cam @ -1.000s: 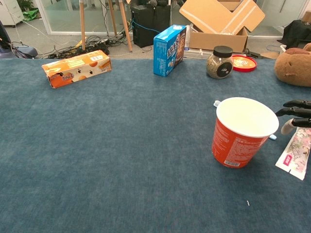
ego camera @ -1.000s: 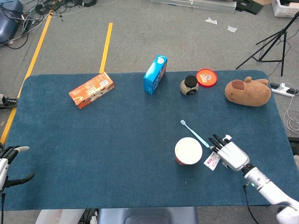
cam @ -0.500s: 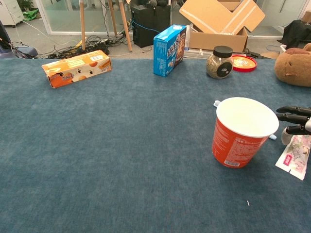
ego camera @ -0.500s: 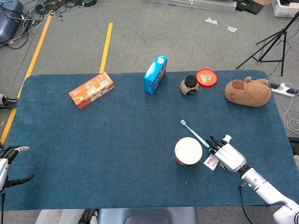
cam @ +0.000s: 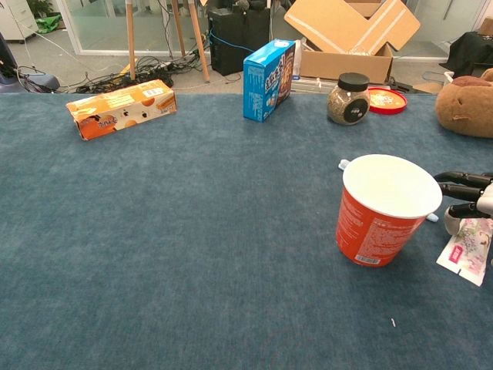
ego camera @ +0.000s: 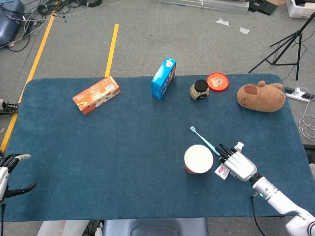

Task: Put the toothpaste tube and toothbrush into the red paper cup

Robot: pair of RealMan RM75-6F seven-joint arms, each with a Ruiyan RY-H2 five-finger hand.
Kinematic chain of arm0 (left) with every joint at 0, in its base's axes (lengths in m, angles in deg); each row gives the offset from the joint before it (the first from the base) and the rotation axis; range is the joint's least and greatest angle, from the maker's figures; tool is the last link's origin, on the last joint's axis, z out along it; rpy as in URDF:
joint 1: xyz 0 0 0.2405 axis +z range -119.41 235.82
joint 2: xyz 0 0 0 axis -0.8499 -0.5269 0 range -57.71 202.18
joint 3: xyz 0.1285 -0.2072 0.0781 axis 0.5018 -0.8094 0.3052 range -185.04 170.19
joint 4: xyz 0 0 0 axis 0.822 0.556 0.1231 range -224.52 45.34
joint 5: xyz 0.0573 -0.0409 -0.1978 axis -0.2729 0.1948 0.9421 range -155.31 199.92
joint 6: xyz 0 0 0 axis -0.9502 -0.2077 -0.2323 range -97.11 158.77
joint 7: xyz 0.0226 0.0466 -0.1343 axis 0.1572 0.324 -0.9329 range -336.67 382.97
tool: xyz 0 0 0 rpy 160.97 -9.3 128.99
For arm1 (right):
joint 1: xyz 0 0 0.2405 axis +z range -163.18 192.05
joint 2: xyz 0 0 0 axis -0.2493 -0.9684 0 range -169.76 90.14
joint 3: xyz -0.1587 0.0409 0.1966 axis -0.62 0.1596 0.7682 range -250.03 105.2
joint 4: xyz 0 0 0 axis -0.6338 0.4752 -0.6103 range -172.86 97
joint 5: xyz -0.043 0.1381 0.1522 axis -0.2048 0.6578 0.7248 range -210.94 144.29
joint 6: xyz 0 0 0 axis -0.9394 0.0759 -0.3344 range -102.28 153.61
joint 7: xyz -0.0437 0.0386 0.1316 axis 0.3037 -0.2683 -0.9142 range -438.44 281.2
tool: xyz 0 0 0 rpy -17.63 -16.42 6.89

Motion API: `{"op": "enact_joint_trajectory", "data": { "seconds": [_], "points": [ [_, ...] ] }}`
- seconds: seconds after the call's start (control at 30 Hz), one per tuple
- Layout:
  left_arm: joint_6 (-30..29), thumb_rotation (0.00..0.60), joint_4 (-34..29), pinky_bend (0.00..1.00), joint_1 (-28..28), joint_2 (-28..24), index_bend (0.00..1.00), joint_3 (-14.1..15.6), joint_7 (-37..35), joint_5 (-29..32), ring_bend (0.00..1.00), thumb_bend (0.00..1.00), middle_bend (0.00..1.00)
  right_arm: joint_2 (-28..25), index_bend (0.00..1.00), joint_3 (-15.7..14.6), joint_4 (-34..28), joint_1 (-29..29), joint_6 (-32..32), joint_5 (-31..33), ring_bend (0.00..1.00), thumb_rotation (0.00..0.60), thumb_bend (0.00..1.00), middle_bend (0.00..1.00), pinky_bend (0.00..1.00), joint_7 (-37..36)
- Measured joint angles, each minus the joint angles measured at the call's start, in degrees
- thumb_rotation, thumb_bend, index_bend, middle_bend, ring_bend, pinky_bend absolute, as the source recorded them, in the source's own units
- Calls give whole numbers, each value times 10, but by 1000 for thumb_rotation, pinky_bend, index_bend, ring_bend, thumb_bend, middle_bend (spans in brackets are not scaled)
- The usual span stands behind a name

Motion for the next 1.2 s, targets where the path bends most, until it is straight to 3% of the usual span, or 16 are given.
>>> {"op": "enact_joint_trajectory", "data": {
  "seconds": [0.8, 1.2],
  "points": [
    [0, 600, 0, 201, 0, -1, 252, 0, -3, 0, 199, 0, 267, 17, 454, -1, 23, 1, 1, -2, 5, 600, 117, 133, 366, 14],
    [-1, 600, 0, 201, 0, -2, 252, 0, -5, -1, 199, 0, 267, 28, 556, -2, 33, 2, 6, -5, 5, 600, 149, 149, 366, 15]
  ]
}}
